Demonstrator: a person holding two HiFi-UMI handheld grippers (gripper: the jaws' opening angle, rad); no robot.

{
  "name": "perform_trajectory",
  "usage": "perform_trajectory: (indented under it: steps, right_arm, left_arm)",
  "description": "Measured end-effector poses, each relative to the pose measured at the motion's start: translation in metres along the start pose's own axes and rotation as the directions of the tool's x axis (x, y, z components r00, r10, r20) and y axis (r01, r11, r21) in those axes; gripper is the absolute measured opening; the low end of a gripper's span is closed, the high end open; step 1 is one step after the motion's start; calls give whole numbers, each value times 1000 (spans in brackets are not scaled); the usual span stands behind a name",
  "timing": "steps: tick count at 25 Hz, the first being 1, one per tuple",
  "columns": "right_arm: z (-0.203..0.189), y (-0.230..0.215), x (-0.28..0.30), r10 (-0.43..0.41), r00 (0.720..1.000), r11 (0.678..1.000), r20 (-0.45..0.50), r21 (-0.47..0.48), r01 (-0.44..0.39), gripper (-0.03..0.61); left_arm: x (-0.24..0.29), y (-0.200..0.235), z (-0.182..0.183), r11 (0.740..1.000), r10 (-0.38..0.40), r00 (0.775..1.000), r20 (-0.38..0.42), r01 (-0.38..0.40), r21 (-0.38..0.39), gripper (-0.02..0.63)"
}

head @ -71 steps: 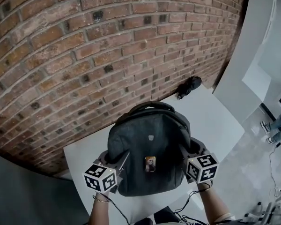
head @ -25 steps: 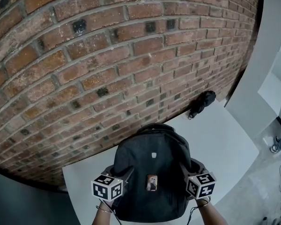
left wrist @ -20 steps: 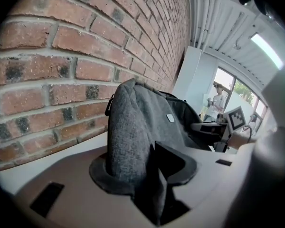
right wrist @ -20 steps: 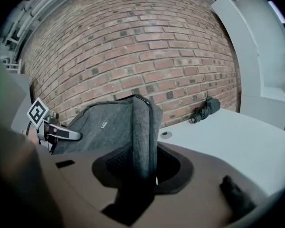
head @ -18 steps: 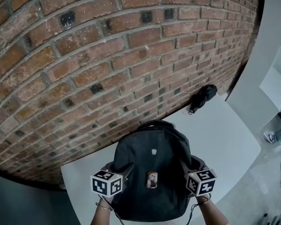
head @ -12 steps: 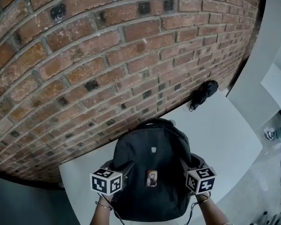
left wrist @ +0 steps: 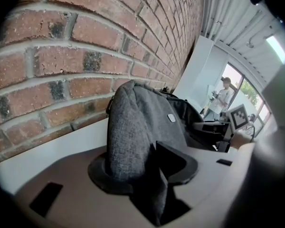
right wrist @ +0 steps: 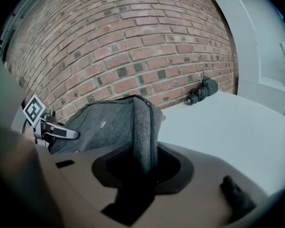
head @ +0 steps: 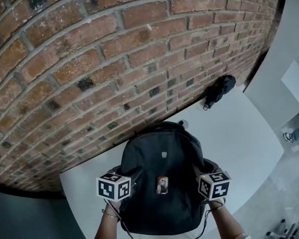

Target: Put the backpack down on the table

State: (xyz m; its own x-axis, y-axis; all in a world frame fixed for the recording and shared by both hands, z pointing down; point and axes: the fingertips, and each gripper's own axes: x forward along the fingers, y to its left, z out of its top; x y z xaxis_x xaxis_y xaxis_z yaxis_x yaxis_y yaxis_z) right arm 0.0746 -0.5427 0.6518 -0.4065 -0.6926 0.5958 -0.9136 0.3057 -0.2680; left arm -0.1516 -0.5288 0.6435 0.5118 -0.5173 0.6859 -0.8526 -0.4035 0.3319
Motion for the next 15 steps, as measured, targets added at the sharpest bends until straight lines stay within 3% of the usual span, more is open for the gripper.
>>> perform_trajectory:
  steps: [15]
  right_arm:
    - [-16, -13, 24, 13, 998, 998, -66, 63, -9, 124]
  left_arm:
    - [26, 17, -15, 998, -8, 997, -71, 3, -68, 195]
